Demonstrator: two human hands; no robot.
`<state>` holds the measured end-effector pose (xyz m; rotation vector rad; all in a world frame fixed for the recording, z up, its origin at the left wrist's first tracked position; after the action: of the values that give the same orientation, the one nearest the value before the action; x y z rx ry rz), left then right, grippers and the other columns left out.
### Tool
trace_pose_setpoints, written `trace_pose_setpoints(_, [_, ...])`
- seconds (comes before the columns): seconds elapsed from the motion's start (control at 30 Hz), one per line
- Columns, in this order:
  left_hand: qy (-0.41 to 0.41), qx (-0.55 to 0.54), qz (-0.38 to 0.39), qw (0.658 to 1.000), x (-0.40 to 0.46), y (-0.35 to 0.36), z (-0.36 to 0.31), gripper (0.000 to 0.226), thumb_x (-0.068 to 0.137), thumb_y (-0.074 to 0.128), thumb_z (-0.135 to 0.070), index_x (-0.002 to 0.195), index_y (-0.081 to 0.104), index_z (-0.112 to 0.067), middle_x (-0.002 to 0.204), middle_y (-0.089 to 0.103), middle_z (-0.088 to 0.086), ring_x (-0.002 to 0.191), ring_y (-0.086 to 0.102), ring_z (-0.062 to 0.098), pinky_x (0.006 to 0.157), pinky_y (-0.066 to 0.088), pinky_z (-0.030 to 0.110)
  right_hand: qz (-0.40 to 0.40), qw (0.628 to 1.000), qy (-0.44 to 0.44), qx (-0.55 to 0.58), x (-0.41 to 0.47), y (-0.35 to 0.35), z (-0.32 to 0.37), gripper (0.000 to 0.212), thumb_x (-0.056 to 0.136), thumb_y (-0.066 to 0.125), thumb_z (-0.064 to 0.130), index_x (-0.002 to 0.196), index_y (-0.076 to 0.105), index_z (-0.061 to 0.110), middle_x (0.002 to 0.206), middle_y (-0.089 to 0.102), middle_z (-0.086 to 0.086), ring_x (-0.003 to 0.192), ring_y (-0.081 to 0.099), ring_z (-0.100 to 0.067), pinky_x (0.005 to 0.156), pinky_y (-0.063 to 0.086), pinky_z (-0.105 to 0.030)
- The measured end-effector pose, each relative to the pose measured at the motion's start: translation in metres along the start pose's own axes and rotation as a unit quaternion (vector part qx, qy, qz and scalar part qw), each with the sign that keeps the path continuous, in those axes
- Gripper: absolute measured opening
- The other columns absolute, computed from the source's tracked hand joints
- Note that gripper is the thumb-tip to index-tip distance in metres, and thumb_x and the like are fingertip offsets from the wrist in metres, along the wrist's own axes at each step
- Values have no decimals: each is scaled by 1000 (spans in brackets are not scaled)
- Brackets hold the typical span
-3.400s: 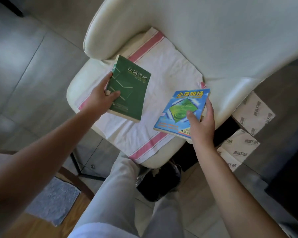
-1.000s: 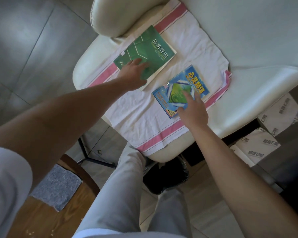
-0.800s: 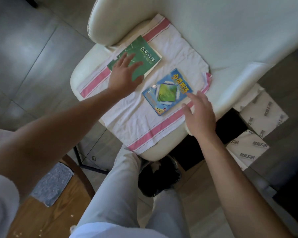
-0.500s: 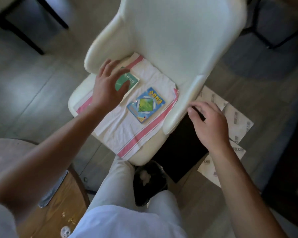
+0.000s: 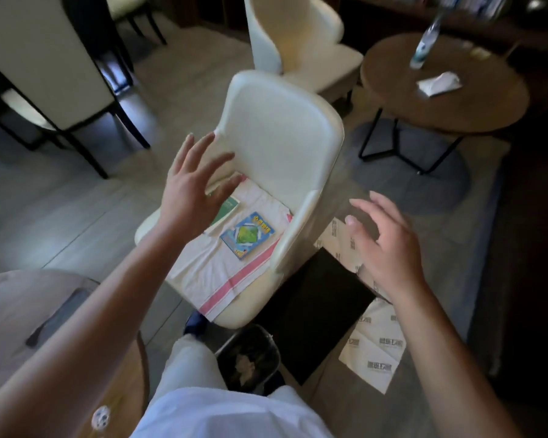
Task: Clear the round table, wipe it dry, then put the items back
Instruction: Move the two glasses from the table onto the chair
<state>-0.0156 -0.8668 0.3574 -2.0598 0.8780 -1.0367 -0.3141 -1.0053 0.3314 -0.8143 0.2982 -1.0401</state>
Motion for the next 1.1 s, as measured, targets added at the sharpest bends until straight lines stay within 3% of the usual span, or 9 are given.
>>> trace_pose_setpoints(0.17, [3, 32, -51, 998, -29, -61, -10, 58, 99, 46, -64, 137, 64, -24, 162, 40, 5, 156, 20, 32, 125, 24, 50, -10, 998, -55, 4, -23, -24, 43, 46, 96, 58, 47, 138, 64, 30, 159, 44, 2, 145, 39, -17, 115, 35, -34])
trace_pose_setpoints(0.47, [-36, 76, -99, 991, -98, -157, 11, 60, 98, 46, -63, 145, 56, -27, 164, 37, 4, 158, 16, 30, 124, 24, 54, 6, 989, -147, 18, -57, -6, 131, 54, 95, 58, 50, 146, 55, 33, 163, 38, 1, 148, 36, -21, 115, 34, -36])
trace_pose_setpoints(0.6, [-66, 65, -135, 986, -153, -210, 32, 60, 102, 36, -63, 145, 57, -25, 164, 37, 3, 158, 16, 27, 124, 24, 55, 16, 980, -195, 25, -91, 16, 179, 51, 100, 63, 42, 149, 53, 31, 164, 36, 0, 149, 32, -17, 114, 28, -27])
trace_pose_setpoints(0.83, [-141, 112, -153, 972, -295, -293, 77, 57, 100, 41, -61, 145, 55, -30, 165, 35, 1, 159, 13, 25, 125, 23, 52, 54, 968, -242, 43, -181, 80, 247, 51, 100, 58, 46, 149, 52, 32, 163, 39, -2, 148, 37, -20, 118, 36, -37])
trace_pose_setpoints(0.97, [-137, 124, -205, 961, -369, -349, 84, 45, 102, 52, -49, 140, 62, -26, 162, 41, 1, 157, 19, 25, 124, 25, 48, 83, 958, -269, 46, -246, 118, 295, 56, 97, 54, 50, 149, 52, 32, 162, 39, -3, 148, 36, -20, 112, 16, -6])
trace_pose_setpoints(1.03, [-149, 140, -220, 954, -406, -369, 90, 44, 102, 53, -47, 139, 63, -25, 161, 43, 3, 157, 21, 27, 123, 27, 51, 102, 952, -284, 53, -276, 131, 314, 56, 97, 55, 48, 150, 52, 31, 163, 38, -2, 148, 36, -19, 112, 16, -6])
trace_pose_setpoints(1.1, [-172, 151, -222, 948, -439, -384, 97, 47, 102, 50, -51, 140, 61, -25, 161, 43, 4, 156, 21, 28, 122, 28, 54, 110, 947, -297, 59, -302, 138, 329, 56, 97, 56, 46, 150, 52, 29, 164, 37, -1, 149, 35, -18, 115, 21, -16])
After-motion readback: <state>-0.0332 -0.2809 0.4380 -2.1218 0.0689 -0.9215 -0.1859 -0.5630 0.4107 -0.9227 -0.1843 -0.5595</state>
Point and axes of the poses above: each hand's wrist, its own x-axis towards the middle knuckle, its own y-axis out of the palm, z = x × y, the point moved 7 cm from there along x, towards the middle knuckle
